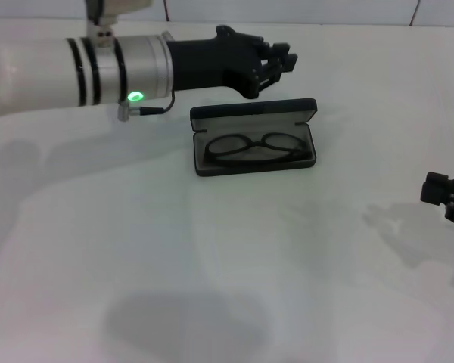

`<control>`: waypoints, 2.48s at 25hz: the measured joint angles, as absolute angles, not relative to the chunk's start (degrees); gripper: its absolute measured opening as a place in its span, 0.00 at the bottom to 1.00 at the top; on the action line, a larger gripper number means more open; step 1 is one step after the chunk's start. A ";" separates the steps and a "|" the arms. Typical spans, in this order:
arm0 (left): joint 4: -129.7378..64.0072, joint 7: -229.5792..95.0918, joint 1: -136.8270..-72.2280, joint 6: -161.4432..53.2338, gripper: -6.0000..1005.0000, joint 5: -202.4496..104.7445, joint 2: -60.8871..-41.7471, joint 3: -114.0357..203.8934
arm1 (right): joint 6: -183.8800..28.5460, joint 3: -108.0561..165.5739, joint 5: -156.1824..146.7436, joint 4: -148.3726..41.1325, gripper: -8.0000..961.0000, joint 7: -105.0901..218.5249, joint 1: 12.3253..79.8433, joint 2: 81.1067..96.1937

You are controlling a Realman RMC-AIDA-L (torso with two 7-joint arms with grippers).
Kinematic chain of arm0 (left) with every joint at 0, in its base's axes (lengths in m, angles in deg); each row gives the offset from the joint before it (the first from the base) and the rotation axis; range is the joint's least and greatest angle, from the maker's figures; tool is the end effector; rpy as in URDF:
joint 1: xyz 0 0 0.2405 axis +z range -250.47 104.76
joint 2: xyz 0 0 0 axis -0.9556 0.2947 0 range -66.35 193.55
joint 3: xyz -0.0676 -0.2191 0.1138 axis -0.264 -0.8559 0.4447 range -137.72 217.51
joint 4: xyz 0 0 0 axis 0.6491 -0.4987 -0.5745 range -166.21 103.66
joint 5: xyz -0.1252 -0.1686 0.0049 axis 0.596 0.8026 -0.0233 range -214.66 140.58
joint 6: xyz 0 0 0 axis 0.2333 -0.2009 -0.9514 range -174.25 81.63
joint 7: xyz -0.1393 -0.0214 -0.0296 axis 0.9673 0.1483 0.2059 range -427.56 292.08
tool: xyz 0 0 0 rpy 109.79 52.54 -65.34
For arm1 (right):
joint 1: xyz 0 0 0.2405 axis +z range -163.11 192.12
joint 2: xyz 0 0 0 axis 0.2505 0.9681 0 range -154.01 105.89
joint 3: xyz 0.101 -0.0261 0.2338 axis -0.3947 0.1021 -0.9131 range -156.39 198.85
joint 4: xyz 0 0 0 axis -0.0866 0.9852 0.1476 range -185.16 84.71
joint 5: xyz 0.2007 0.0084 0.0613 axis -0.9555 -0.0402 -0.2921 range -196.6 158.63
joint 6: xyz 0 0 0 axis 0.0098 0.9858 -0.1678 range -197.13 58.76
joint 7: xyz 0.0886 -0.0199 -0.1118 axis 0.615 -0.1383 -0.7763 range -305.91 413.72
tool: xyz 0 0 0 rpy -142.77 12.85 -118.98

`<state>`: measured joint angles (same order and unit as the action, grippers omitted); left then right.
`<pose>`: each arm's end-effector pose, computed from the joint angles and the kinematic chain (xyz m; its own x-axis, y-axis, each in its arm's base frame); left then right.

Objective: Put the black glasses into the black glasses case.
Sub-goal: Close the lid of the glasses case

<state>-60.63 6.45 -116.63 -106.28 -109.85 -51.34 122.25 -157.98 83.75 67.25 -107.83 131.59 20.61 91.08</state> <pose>-0.1599 0.4090 -0.0500 0.8468 0.1495 0.5105 0.3207 -0.9092 -0.2657 0.2838 0.2620 0.0486 0.7842 -0.1938 -0.5894 -0.4193 -0.8658 -0.2732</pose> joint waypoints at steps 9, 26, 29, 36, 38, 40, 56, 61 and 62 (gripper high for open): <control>-61.22 9.66 -117.18 -99.17 0.18 -118.09 -53.71 122.24 | -158.38 83.19 65.77 -106.61 0.14 130.55 21.12 91.07; -60.33 12.13 -117.04 -97.38 0.19 -121.60 -53.64 122.25 | -158.12 83.01 64.77 -104.34 0.14 128.78 22.17 91.16; -60.03 12.25 -117.07 -97.22 0.19 -122.00 -53.80 122.25 | -158.15 83.01 64.76 -104.14 0.14 128.58 22.32 91.16; -60.01 12.76 -116.88 -97.23 0.20 -122.10 -53.86 122.44 | -158.12 83.01 64.76 -103.01 0.14 128.13 22.66 91.16; -60.01 12.77 -116.76 -97.41 0.20 -122.10 -53.85 122.54 | -158.12 83.01 64.76 -102.78 0.14 127.91 22.73 91.16; -60.01 12.77 -116.67 -97.78 0.20 -122.15 -53.88 122.70 | -158.12 83.01 64.76 -102.74 0.14 127.74 22.75 91.16; -60.58 15.69 -116.65 -99.62 0.21 -128.15 -55.35 122.78 | -158.53 83.02 64.77 -102.19 0.15 127.71 22.77 91.16; -60.43 15.67 -116.54 -102.49 0.22 -128.18 -55.41 122.79 | -158.59 83.23 64.77 -102.13 0.15 127.72 22.77 91.16; -60.37 15.68 -116.54 -102.59 0.22 -128.19 -55.41 122.78 | -158.61 83.27 64.77 -102.11 0.15 127.73 22.77 91.16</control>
